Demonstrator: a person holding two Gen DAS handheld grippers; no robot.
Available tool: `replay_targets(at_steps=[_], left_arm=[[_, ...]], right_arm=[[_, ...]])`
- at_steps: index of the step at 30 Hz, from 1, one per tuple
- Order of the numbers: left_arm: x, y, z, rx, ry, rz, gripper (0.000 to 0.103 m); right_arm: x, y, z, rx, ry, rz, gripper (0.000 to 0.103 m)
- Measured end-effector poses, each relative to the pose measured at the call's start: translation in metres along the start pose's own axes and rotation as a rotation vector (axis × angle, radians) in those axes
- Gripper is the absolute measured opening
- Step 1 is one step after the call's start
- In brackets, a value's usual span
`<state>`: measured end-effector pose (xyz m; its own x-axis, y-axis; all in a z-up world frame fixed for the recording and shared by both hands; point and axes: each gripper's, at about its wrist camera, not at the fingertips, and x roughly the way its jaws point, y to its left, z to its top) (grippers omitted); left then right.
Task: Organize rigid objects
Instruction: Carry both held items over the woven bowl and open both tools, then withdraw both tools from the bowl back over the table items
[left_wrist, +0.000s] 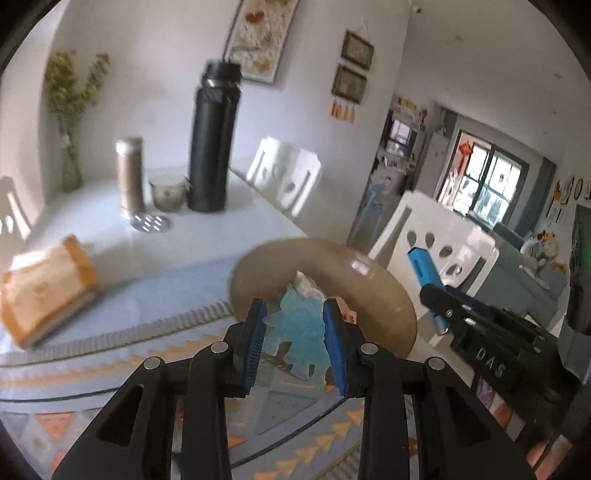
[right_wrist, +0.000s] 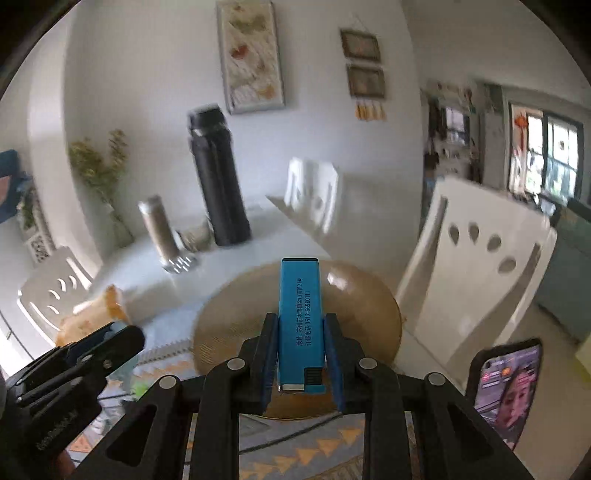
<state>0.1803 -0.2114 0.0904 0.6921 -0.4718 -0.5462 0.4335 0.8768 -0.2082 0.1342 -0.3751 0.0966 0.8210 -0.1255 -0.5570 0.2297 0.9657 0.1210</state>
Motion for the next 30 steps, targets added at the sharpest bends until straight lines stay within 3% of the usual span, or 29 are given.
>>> replay_targets(at_steps=[5,10,13,19,20,21,22,23,25,30], left_arm=[[0.046,-0.017,-0.014,0.032,0.079,-0.007,0.028],[0.064,-0.023,-0.019,0.043,0.115,-0.003,0.029],[0.061,-0.022,-0.018,0.030,0.129,0.025,0.045],[-0.018,-0.005,-0.004,0.037,0.021,0.059,0.046],[-0.037,0.000,-0.003,0.035,-0.004,0.072,0.048],[-0.054,0.006,-0.002,0.031,-0.025,0.087,0.052],[-0.072,0.011,-0.004,0.025,-0.048,0.104,0.069],[-0.091,0.018,-0.007,0.015,-0.079,0.120,0.080],[-0.128,0.031,-0.019,-0.005,-0.134,0.140,0.080],[-0.186,0.068,-0.062,-0.051,-0.154,0.225,0.080]], right_arm=[[0.051,-0.025,-0.003,0.045,0.152,-0.031,0.023],[0.071,-0.042,-0.012,0.078,0.224,-0.003,0.023],[0.067,-0.046,-0.012,0.105,0.242,0.028,0.023],[0.011,-0.041,0.004,0.106,0.111,0.079,0.026],[-0.001,-0.038,0.005,0.102,0.089,0.096,0.032],[-0.014,-0.034,0.006,0.097,0.071,0.116,0.048],[-0.024,-0.030,0.005,0.096,0.056,0.137,0.058],[-0.033,-0.026,0.003,0.096,0.040,0.160,0.071],[-0.051,-0.012,-0.002,0.082,0.008,0.204,0.074],[-0.072,0.046,-0.036,-0.046,0.037,0.306,0.078]])
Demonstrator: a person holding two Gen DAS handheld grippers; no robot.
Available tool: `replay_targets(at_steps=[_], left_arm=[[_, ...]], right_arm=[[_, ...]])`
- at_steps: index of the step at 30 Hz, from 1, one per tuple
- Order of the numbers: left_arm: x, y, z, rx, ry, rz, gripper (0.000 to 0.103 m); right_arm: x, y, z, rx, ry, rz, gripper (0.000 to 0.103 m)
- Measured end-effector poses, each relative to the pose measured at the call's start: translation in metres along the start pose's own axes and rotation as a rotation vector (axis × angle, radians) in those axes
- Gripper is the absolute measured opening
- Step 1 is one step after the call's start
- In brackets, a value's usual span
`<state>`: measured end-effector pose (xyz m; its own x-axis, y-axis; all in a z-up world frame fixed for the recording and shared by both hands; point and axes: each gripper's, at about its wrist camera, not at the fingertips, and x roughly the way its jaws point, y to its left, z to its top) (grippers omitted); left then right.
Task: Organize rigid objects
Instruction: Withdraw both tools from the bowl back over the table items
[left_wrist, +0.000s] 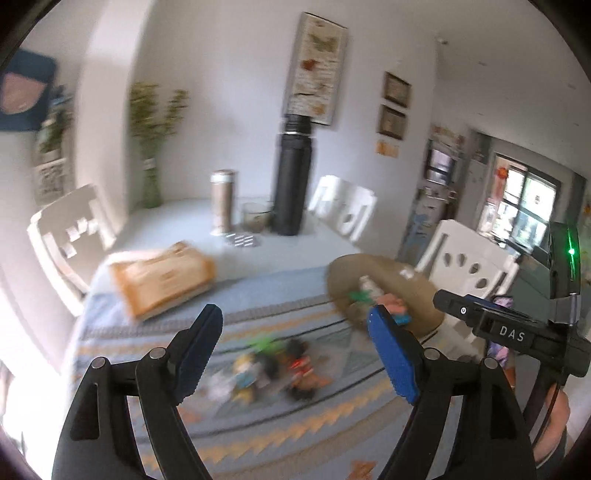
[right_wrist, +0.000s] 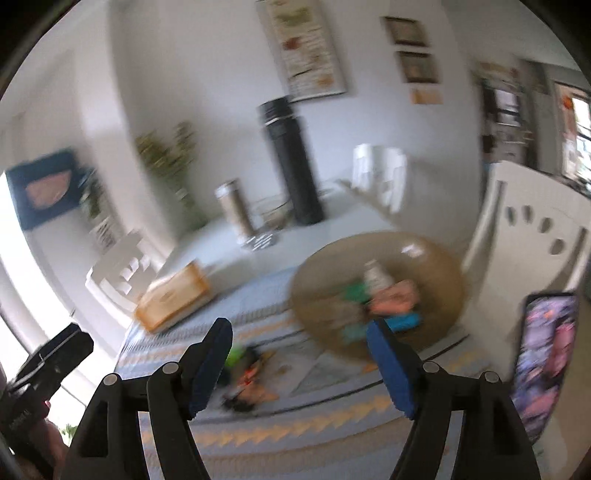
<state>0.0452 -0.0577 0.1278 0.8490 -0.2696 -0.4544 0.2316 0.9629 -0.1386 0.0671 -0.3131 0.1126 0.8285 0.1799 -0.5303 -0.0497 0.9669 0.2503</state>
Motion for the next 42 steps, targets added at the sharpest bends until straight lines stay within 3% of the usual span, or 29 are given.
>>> replay_targets(at_steps=[2,7,10,11,13,14,19,22,29,35,42], left_arm=[[-0.005,0.022,-0.022,-0.036,0.028,0.036,0.080],[0.020,0.077,-0.091,-0.143,0.150,0.084,0.080],[0.038,0.094,-0.121,-0.169,0.208,0.110,0.079],[0.044,0.097,-0.130,-0.176,0.224,0.115,0.079],[0.047,0.096,-0.133,-0.174,0.251,0.120,0.080],[0.044,0.093,-0.132,-0.157,0.223,0.116,0.080],[0.047,0.081,-0.137,-0.076,0.239,0.150,0.080],[0.044,0.079,-0.138,-0.058,0.230,0.156,0.080],[0.045,0.085,-0.138,-0.098,0.249,0.152,0.081],[0.048,0.090,-0.138,-0.123,0.263,0.151,0.081],[0.049,0.092,-0.138,-0.127,0.264,0.155,0.081]], right_arm=[[0.011,0.025,-0.023,-0.029,0.037,0.041,0.090],[0.062,0.068,-0.087,-0.157,0.108,0.022,0.091],[0.082,0.070,-0.114,-0.212,0.079,0.009,0.091],[0.091,0.073,-0.119,-0.243,0.124,-0.023,0.091],[0.095,0.070,-0.117,-0.240,0.128,-0.037,0.091],[0.096,0.067,-0.116,-0.224,0.129,-0.031,0.091],[0.119,0.049,-0.118,-0.133,0.251,-0.022,0.094],[0.123,0.049,-0.119,-0.125,0.263,-0.029,0.094],[0.133,0.067,-0.127,-0.232,0.301,-0.085,0.094],[0.129,0.077,-0.131,-0.302,0.281,-0.112,0.094],[0.128,0.049,-0.120,-0.141,0.297,-0.070,0.094]])
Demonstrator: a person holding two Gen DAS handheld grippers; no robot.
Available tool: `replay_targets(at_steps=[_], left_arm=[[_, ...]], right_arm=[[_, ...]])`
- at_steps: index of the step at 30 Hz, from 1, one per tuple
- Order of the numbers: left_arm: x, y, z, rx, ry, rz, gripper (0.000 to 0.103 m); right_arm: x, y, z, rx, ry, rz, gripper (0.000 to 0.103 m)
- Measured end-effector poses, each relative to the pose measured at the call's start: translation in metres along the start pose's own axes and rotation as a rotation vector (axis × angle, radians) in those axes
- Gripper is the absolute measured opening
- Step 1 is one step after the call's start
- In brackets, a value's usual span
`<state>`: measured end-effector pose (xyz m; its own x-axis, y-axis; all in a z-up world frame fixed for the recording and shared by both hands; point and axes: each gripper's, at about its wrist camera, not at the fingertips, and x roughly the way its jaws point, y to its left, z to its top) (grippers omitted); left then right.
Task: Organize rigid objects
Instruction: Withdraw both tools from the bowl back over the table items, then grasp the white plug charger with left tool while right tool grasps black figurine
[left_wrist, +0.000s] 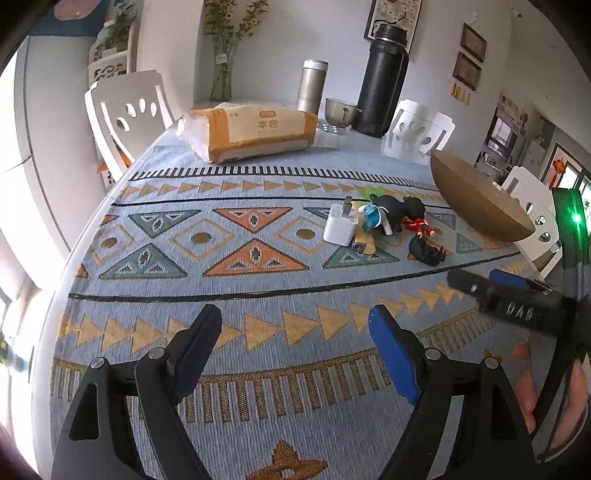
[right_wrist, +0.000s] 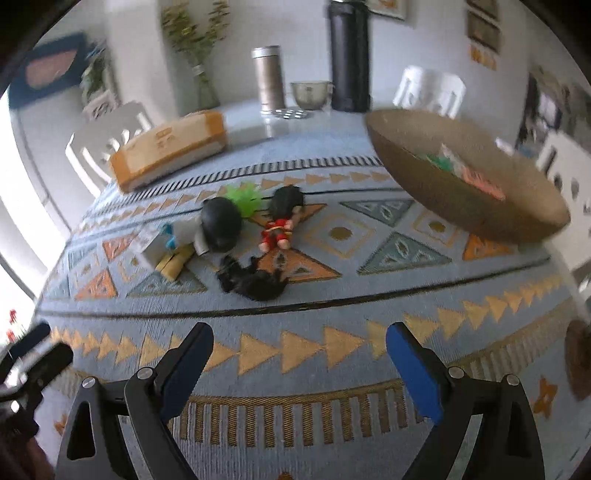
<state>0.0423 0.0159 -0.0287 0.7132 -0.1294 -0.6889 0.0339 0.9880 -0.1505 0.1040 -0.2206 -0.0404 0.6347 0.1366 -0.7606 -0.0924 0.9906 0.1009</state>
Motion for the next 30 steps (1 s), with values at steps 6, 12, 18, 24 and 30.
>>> replay_targets(at_steps=[6,12,18,24,30], left_arm=[[0.003,-0.003,0.004,0.010,0.038,-0.005,0.081],[0.013,-0.016,0.044,0.080,0.068,-0.053,0.080],[0.059,-0.037,0.068,0.183,0.102,-0.068,0.064],[0.081,-0.037,0.076,0.174,0.114,-0.068,0.057],[0.095,-0.037,0.078,0.152,0.126,-0.120,0.050]], right_arm=[[0.003,-0.033,0.002,0.168,0.020,0.088,0.094],[-0.003,-0.036,0.001,0.188,-0.001,0.094,0.094],[-0.004,-0.031,0.001,0.163,-0.002,0.086,0.094],[0.001,-0.038,0.006,0.179,0.045,0.124,0.094],[0.013,-0.006,0.027,0.009,0.121,0.202,0.078]])
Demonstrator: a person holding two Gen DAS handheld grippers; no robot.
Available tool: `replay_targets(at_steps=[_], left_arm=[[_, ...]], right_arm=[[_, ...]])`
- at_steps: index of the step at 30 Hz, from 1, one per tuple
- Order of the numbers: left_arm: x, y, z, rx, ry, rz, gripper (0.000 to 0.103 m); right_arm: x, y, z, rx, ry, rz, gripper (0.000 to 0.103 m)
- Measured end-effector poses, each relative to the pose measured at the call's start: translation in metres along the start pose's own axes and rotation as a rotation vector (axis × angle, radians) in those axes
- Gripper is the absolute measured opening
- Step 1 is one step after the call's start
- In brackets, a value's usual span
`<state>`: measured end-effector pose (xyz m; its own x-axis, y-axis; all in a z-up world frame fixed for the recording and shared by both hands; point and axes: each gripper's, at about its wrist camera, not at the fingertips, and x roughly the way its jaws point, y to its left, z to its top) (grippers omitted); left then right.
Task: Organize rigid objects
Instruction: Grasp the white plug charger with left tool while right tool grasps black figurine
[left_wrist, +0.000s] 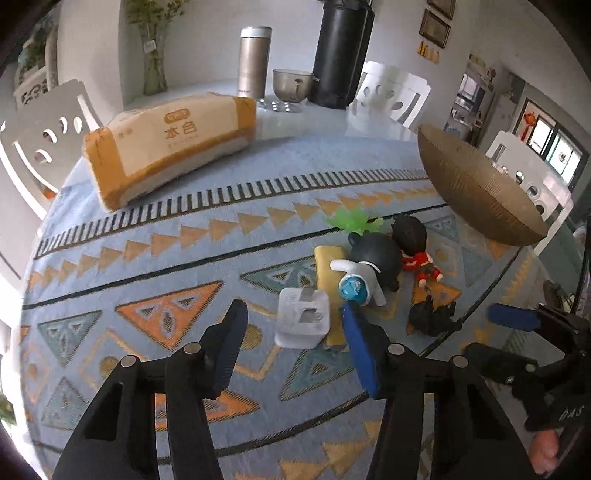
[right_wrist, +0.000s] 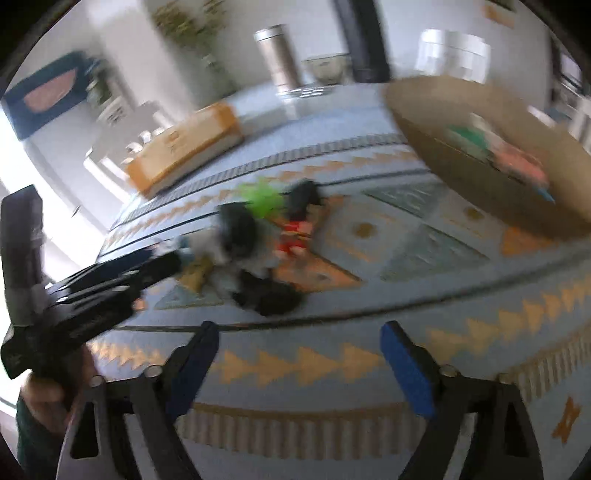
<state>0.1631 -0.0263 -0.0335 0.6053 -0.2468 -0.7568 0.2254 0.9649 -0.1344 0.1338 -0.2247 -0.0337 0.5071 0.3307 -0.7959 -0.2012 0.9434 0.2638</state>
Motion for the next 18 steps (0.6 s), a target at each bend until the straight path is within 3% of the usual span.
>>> replay_targets(at_steps=[3,7,12,18], left_arm=[[0.006,-0.003,-0.001,0.005,0.010,-0.018,0.036],[0.006,-0.005,-0.003,0.016,0.002,-0.014,0.031],[0.002,-0.004,-0.003,0.013,-0.010,-0.010,0.026],[-0.039,-0.009,-0.015,0.020,-0.041,0.004,0.026]], right_arm=[[0.012,0.016,0.010,-0.071,0.010,-0.020,0.058],[0.028,0.023,0.009,-0.115,-0.010,-0.061,0.046],[0.028,0.036,0.003,-0.197,-0.053,-0.118,0.045],[-0.003,0.026,-0.011,-0.138,-0.073,-0.008,0.045]])
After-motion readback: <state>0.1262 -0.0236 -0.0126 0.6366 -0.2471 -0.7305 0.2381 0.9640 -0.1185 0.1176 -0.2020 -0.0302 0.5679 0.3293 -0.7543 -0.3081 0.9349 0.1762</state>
